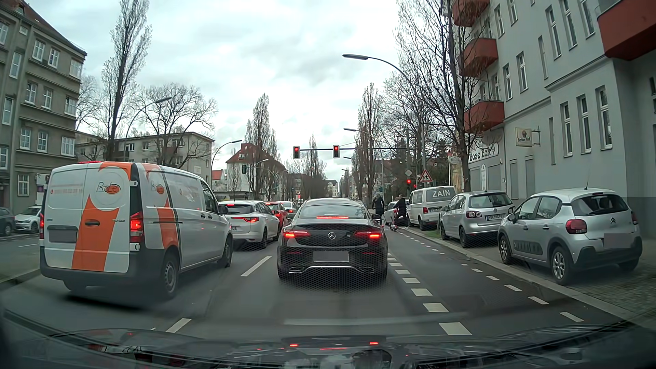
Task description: Follow the waypoints while adhering to traffic rules and regulations
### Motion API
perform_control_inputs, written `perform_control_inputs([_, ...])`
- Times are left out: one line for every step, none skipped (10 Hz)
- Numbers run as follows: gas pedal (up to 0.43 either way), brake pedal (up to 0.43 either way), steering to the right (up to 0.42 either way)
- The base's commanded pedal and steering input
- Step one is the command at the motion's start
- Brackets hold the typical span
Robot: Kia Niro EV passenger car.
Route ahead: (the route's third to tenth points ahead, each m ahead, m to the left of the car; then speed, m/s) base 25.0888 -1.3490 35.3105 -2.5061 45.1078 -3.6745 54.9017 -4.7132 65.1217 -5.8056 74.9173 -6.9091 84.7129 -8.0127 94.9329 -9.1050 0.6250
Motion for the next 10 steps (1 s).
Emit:
perform_control_inputs([0.000,0.165,-0.003])
perform_control_inputs([0.000,0.165,-0.003])
perform_control_inputs([0.000,0.171,-0.003])
perform_control_inputs([0.000,0.171,-0.003])
perform_control_inputs([0.000,0.177,-0.003])
perform_control_inputs([0.000,0.177,-0.003])
perform_control_inputs([0.000,0.183,-0.003])
perform_control_inputs([0.000,0.189,-0.003])
perform_control_inputs([0.000,0.189,-0.003])
perform_control_inputs([0.000,0.195,-0.003])
